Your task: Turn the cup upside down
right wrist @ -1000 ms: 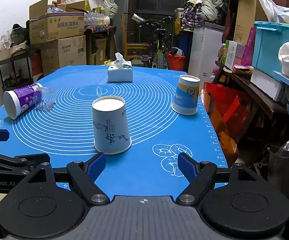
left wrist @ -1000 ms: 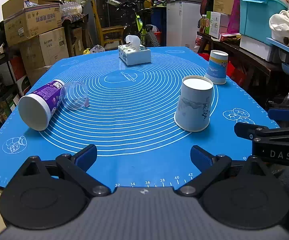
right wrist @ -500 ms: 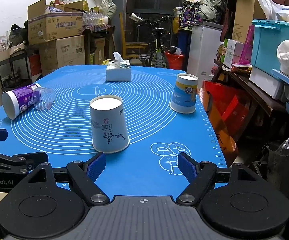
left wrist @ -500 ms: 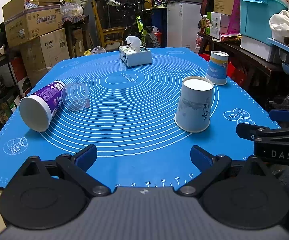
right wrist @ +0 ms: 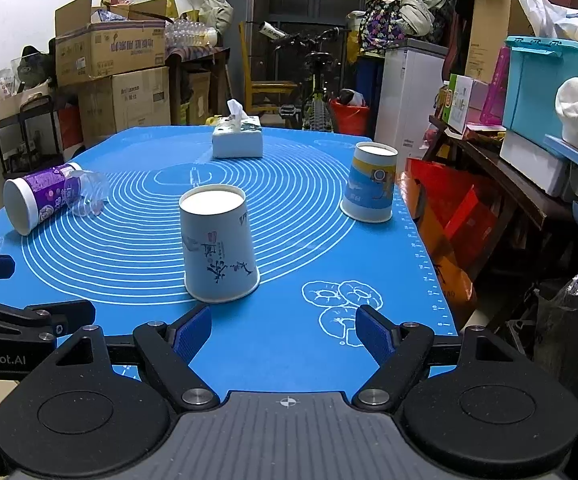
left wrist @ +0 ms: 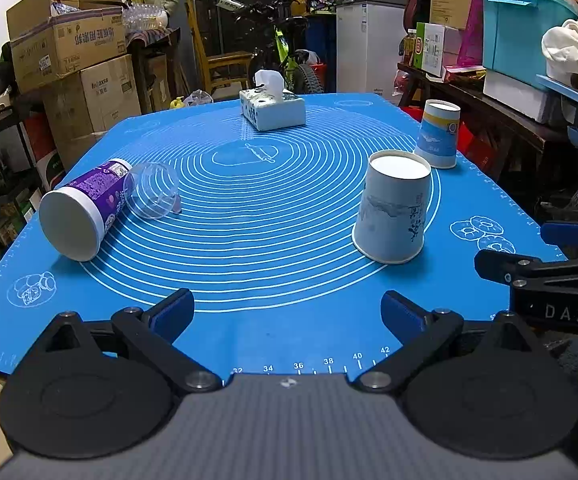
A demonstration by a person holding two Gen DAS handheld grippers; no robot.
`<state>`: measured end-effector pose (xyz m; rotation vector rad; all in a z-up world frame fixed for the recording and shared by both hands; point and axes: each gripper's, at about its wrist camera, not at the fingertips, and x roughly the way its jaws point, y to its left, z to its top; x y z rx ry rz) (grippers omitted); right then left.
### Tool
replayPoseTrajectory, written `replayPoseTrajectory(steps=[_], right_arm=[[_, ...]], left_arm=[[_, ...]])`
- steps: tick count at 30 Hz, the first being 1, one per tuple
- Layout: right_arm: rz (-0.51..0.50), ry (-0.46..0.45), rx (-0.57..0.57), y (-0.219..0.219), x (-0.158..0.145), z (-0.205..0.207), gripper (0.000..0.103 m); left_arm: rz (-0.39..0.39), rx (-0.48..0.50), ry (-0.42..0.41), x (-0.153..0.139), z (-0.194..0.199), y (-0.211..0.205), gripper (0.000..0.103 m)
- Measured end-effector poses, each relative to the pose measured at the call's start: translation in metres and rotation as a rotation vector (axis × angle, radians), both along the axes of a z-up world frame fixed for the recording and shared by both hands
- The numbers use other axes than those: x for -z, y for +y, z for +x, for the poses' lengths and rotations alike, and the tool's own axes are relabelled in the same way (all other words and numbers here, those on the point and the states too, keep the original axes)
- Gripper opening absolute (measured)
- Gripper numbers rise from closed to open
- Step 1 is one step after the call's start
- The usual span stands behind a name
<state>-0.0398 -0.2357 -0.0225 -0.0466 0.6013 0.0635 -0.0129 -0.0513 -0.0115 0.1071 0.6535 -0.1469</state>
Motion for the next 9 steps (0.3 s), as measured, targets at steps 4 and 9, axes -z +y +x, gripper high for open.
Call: replayPoseTrajectory(steps=[4, 9], right_arm=[[0.001, 0.006, 0.000, -0.0003, 0.0002, 0.0008, 0.082], [0.008, 0.013, 0.000, -0.0014, 0.0003, 0.0029, 0.082]], left_arm=[[0.000, 0.001, 0.005, 0.0011, 0.0008, 0.0001, 0.099], [-0.006, -0.004, 0.009, 0.0014, 0.0033, 0.0005, 0.099]])
